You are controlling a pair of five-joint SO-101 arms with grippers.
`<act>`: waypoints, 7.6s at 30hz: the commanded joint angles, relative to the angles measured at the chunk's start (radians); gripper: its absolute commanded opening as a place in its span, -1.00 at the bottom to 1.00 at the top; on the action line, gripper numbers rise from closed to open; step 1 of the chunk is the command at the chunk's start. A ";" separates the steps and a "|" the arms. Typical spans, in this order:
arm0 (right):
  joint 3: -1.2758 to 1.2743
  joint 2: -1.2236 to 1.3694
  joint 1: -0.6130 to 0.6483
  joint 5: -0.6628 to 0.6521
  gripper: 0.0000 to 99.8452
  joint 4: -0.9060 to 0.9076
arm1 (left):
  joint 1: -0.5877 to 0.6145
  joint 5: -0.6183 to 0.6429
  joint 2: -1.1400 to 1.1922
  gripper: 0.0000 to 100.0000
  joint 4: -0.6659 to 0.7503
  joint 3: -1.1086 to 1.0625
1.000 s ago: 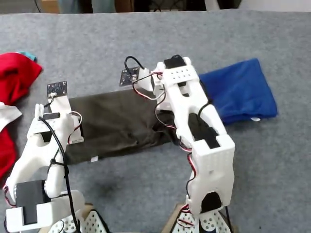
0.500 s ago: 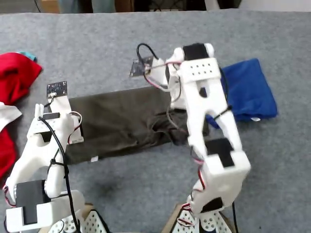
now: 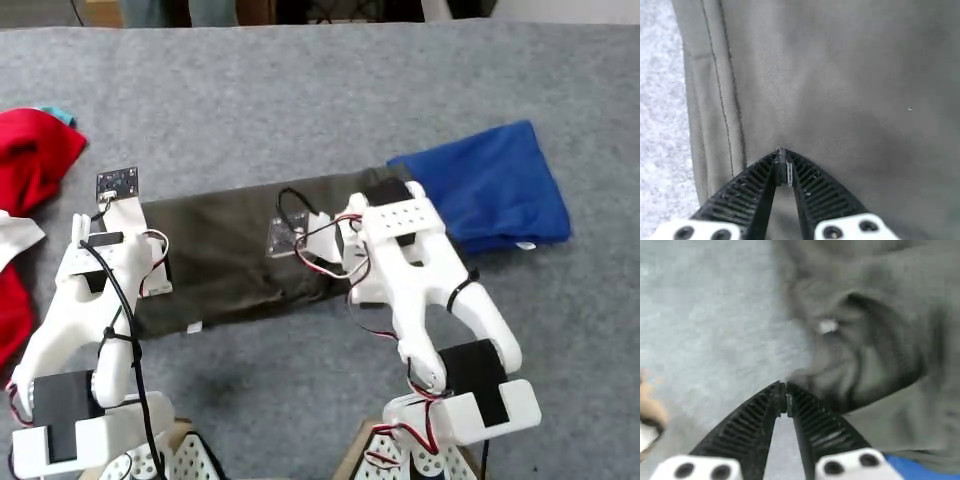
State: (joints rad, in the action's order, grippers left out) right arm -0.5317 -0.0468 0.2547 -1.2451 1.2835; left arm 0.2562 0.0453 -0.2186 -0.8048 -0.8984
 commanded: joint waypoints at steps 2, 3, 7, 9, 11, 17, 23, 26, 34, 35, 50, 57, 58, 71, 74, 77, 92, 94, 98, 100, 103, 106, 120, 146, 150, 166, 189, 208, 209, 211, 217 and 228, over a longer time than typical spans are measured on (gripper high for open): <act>0.010 -0.025 -0.015 -0.005 -0.97 -0.183 | 0.001 -0.002 -0.031 -0.94 0.011 0.004; 0.016 -0.007 -0.031 -0.005 -0.97 -0.232 | 0.001 -0.002 -0.031 -0.94 0.011 0.004; 0.096 0.114 -0.100 -0.005 -0.97 -0.379 | 0.001 -0.002 -0.031 -0.94 0.011 0.004; 0.176 0.177 -0.130 -0.005 -0.97 -0.390 | 0.001 -0.002 -0.031 -0.94 0.011 0.004; 0.260 0.220 -0.155 -0.002 -0.97 -0.371 | 0.001 -0.002 -0.031 -0.94 0.011 0.004; 0.470 0.257 -0.169 0.046 -0.97 -0.270 | 0.001 -0.002 -0.031 -0.94 0.012 0.004; 0.587 0.254 -0.169 0.106 -0.97 -0.118 | 0.001 -0.002 -0.031 -0.94 0.012 0.004; 0.648 0.252 -0.163 0.126 -0.97 0.046 | 0.001 -0.002 -0.031 -0.94 0.012 0.004; 0.651 0.262 -0.115 0.074 -0.97 0.333 | 0.001 -0.002 -0.031 -0.93 0.012 0.004; 0.622 0.262 -0.124 0.074 -0.97 0.292 | 0.001 -0.002 -0.031 -0.93 0.012 0.004; 0.185 0.252 -0.204 0.083 -0.97 -0.385 | 0.001 -0.002 -0.031 -0.93 0.011 0.002; 0.326 0.143 -0.183 0.124 -0.97 -0.084 | 0.001 0.000 -0.031 -0.94 0.006 0.010; 0.348 0.117 -0.176 0.124 -0.97 -0.044 | 0.001 0.002 -0.040 -0.94 0.005 0.010; 0.407 -0.117 -0.153 0.118 -0.97 0.132 | 0.131 0.003 -0.112 -0.64 -0.494 0.420; 0.375 -0.120 -0.153 0.118 -0.97 0.137 | 0.205 0.003 -0.064 -0.45 -0.557 0.464; 0.341 -0.120 -0.152 0.118 -0.97 0.132 | 0.268 -0.002 0.018 -0.45 -0.562 0.478; 0.332 -0.120 -0.100 0.123 -0.97 0.137 | 0.280 0.075 0.459 -0.47 -0.408 0.518; 0.332 -0.120 -0.100 0.123 -0.97 0.137 | 0.278 0.075 0.462 -0.58 -0.423 0.538; 0.335 -0.120 -0.101 0.123 -0.97 0.137 | 0.278 0.069 0.470 -0.91 -0.433 0.559; 0.335 -0.122 -0.103 0.123 -0.97 0.137 | 0.278 0.068 0.470 -0.93 -0.434 0.559; 0.335 -0.122 -0.104 0.123 -0.97 0.137 | 0.282 0.068 0.460 -0.94 -0.434 0.564; 0.337 -0.122 -0.103 0.123 -0.97 0.137 | 0.280 0.066 0.453 -0.94 -0.439 0.575; 0.524 -0.122 -0.104 0.196 -0.97 0.137 | 0.285 0.064 0.029 -0.94 -0.621 0.674; 0.944 -0.122 -0.543 0.345 -0.97 0.130 | 0.326 -0.104 -0.180 -0.94 -0.655 0.674; 0.947 -0.117 -0.618 0.341 -0.97 0.104 | 0.288 -0.103 -0.183 -0.94 -0.657 0.674; 0.943 -0.111 -0.862 0.341 -0.97 0.006 | -0.197 0.048 -0.172 -0.94 -0.661 0.792; 0.941 -0.111 -0.864 0.339 -0.97 0.000 | -0.785 0.152 0.269 -0.94 -0.493 1.070; 0.855 -0.104 -0.655 0.307 -0.97 0.101 | -0.506 0.264 0.537 -0.65 -0.770 1.561; 0.834 -0.101 -0.595 0.313 -0.97 0.138 | -0.460 0.238 0.540 -0.75 -0.799 1.584; 0.792 -0.088 -0.485 0.347 -0.97 0.199 | -0.377 0.187 0.546 -0.96 -0.827 1.561; 0.716 -0.028 -0.069 0.551 -0.97 0.342 | -0.205 0.130 0.566 -0.94 -0.824 1.353; 0.642 0.179 0.353 0.741 -0.97 0.387 | 0.077 0.014 0.226 -0.94 -0.609 0.812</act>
State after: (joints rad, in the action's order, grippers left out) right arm 0.1036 0.1143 0.5524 -0.5332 1.6778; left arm 0.3007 0.0852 0.1465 -1.5244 0.1128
